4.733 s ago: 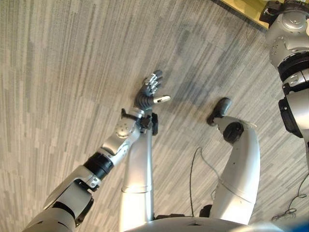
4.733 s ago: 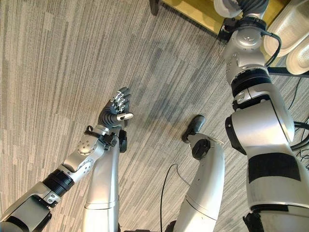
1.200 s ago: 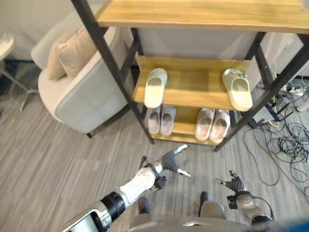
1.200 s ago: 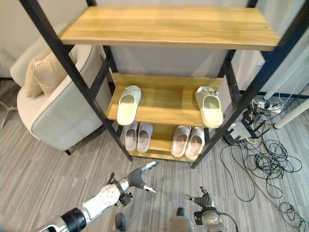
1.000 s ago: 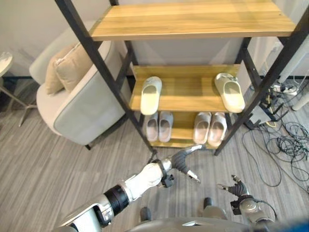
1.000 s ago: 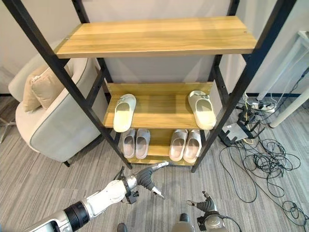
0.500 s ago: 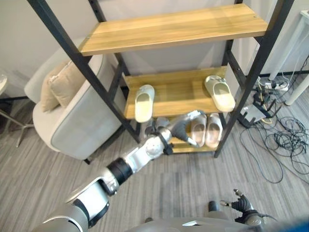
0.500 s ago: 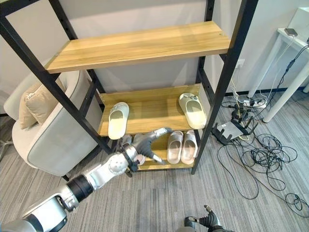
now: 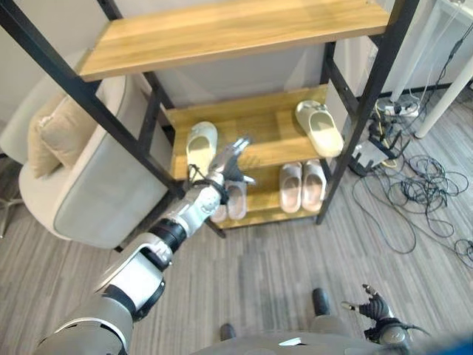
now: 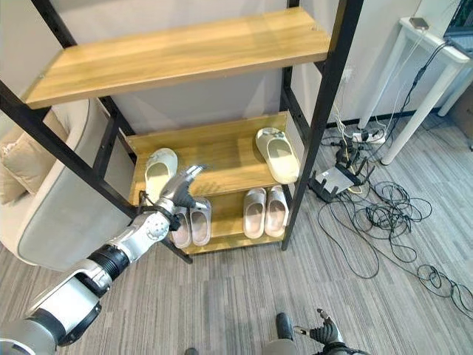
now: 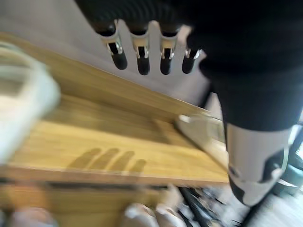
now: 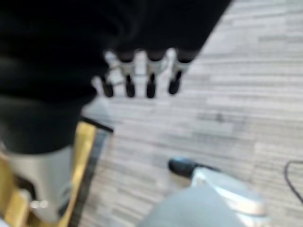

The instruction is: Arrange the slippers neatly on the shoe rack.

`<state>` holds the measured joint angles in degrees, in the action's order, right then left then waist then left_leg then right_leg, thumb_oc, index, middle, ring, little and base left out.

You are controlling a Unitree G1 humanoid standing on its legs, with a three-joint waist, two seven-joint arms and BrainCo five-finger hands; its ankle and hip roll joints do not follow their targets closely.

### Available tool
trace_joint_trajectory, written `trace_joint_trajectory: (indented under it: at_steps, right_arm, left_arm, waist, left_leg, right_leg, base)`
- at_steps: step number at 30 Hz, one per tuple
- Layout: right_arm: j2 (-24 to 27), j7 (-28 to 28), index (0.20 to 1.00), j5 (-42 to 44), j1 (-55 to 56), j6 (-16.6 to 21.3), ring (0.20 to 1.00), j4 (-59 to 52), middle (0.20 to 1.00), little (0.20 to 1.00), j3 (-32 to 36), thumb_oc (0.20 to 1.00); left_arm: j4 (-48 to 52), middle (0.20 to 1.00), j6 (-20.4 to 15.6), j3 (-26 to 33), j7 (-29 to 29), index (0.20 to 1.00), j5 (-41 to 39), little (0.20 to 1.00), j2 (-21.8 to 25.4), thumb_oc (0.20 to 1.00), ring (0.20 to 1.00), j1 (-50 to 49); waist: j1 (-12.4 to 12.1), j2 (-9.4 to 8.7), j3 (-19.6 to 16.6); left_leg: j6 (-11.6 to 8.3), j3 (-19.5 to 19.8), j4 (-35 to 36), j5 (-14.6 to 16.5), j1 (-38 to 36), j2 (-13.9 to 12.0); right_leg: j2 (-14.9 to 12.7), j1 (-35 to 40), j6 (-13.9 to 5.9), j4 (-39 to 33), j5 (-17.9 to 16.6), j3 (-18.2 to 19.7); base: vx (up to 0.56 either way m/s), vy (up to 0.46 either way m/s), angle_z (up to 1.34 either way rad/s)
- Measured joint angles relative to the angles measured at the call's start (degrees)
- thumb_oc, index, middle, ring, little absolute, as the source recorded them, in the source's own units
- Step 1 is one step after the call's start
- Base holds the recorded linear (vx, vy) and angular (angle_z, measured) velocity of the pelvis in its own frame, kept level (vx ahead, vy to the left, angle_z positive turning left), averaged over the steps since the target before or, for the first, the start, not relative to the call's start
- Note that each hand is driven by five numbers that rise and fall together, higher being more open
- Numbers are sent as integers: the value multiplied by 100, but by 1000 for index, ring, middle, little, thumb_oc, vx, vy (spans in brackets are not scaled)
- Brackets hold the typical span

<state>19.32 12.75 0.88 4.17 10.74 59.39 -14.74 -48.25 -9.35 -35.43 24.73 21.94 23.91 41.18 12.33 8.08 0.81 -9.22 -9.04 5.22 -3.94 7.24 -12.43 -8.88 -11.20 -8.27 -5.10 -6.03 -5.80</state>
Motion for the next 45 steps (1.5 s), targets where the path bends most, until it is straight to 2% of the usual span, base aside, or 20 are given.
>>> trace_joint_trajectory:
  at_steps: [2, 5, 9, 12, 16, 25, 33, 42, 45]
  right_arm:
    - [0, 108, 1000, -1, -6, 55, 1000, -20, 1000, 1000, -81, 1000]
    - [-3, 146, 1000, -1, -4, 96, 1000, -105, 1000, 1000, -155, 1000]
    - [-19, 221, 1000, 3, -65, 152, 1000, -261, 1000, 1000, -292, 1000]
    - [-29, 272, 1000, 9, -209, 218, 1000, -349, 1000, 1000, -388, 1000]
    - [-30, 317, 1000, 25, -275, 245, 1000, -451, 1000, 1000, -399, 1000]
    - [-32, 328, 1000, 118, -387, 277, 1000, -614, 1000, 1000, -607, 1000]
    - [-32, 325, 1000, 131, -433, 278, 1000, -649, 1000, 1000, -617, 1000]
    - [-34, 331, 1000, 153, -603, 331, 1000, -585, 1000, 1000, -634, 1000]
    - [-36, 338, 1000, 133, -617, 341, 1000, -616, 1000, 1000, -650, 1000]
  left_arm:
    - [-478, 1000, 93, 16, 254, 1000, 18, 1000, 27, 1000, 1000, 255]
    - [-680, 1000, 166, 83, 440, 1000, 13, 1000, 124, 1000, 1000, 527]
    - [-1263, 1000, 217, 86, 707, 1000, 1, 1000, 192, 1000, 1000, 1152]
    - [-1292, 1000, 256, 88, 781, 1000, -10, 1000, 387, 1000, 1000, 1307]
    - [-1457, 1000, 288, 94, 930, 1000, -98, 1000, 417, 1000, 1000, 1554]
    - [-1685, 1000, 395, 521, 1148, 1000, -776, 1000, 544, 1000, 1000, 1853]
    - [-1893, 1000, 400, 610, 1162, 1000, -890, 1000, 847, 1000, 1000, 1893]
    - [-1901, 1000, 487, 744, 1190, 1000, -913, 1000, 912, 1000, 1000, 1983]
    - [-2202, 1000, 538, 781, 1191, 1000, -1021, 1000, 937, 1000, 1000, 2074]
  waist:
    - [43, -12, 4]
    - [90, -55, 34]
    - [141, -206, 116]
    - [220, -277, 167]
    - [234, -314, 192]
    - [247, -431, 329]
    - [238, -497, 454]
    - [223, -507, 595]
    - [223, -505, 596]
  left_leg:
    - [0, -3, 0, -24, 191, 0]
    - [2, -9, -1, -53, 388, 4]
    - [7, -26, -2, -61, 579, 15]
    - [10, -71, -2, -78, 634, 23]
    - [10, -68, -2, -78, 733, 27]
    - [6, -63, -2, -86, 768, 21]
    - [6, -62, -2, -86, 770, 21]
    - [4, -46, -2, -87, 786, -8]
    - [4, -56, -1, -87, 805, -31]
  right_leg:
    - [3, -191, 28, 0, -41, 6]
    - [5, -401, 42, 2, -116, 7]
    - [-3, -611, 46, 2, -145, 26]
    - [-7, -692, 52, 3, -173, 59]
    - [-10, -793, 52, 3, -178, 59]
    - [-4, -832, 51, 2, -188, 59]
    - [-4, -832, 50, 2, -187, 56]
    - [25, -839, 51, 3, -187, 43]
    - [45, -865, 51, 2, -187, 45]
  base:
    - [-57, -22, -3]
    - [-34, -13, -2]
    - [-20, -3, -2]
    - [-6, -7, -6]
    - [0, 0, 0]
    - [0, 0, 0]
    - [0, 0, 0]
    - [0, 0, 0]
    - [0, 0, 0]
